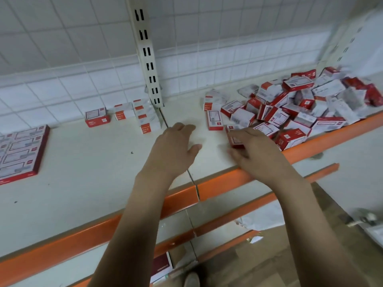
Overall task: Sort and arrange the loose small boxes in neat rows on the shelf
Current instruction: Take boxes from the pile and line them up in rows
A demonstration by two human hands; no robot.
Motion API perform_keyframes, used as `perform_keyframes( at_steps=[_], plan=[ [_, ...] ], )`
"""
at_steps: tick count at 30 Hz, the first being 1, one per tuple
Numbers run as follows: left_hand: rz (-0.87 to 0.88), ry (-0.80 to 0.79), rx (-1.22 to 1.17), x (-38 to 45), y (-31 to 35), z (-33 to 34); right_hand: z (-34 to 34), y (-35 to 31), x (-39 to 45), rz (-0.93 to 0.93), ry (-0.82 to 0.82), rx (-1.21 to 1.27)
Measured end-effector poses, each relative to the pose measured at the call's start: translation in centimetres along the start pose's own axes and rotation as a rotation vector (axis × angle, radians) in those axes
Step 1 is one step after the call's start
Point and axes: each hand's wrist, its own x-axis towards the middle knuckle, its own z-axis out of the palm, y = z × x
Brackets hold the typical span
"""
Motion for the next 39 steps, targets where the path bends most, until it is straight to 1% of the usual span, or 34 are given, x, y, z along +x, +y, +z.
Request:
perform_keyframes(
  at_steps=[5, 8, 14, 19, 22, 26, 29, 33, 39],
  plan=[
    [0.097, -0.126, -0.022, 5.9, 0.5, 1.1, -0.8, 1.6, 0.3, 0.043, 0.041, -0.032],
    [0.14, -0.201, 0.049, 9.1, 0.4, 1.8, -0.9, 2.3, 0.1, 0.058, 0.061, -0.036],
    [0.171, -0.251, 0.157, 12.2, 0.8, 2.4, -1.1, 3.0, -0.5, 0.087, 0.086, -0.045],
    [0.162, -0.295, 0.109, 12.7, 1.0, 2.6, -1.1, 3.4, -0.4, 0.096, 0.093, -0.034],
    [0.121, -0.266, 0.09, 12.0, 1.1, 2.4, -0.9, 3.5, -0.1, 0.085, 0.076, -0.039],
    [0.104, -0.152, -0.018, 10.3, 0.8, 1.1, -0.9, 3.2, 1.0, 0.041, 0.047, -0.052],
    [0.096, -0.076, -0.051, 8.5, 0.7, 0.0, -1.0, 2.9, 2.4, 0.026, 0.024, -0.063],
    [0.098, 0.021, -0.134, 5.1, 0.3, -1.1, -1.3, 2.8, 4.3, 0.004, -0.058, -0.11],
    [0.087, 0.079, -0.203, 0.5, -0.1, -1.3, -2.4, 3.5, 6.4, -0.068, -0.193, -0.151]
  ],
)
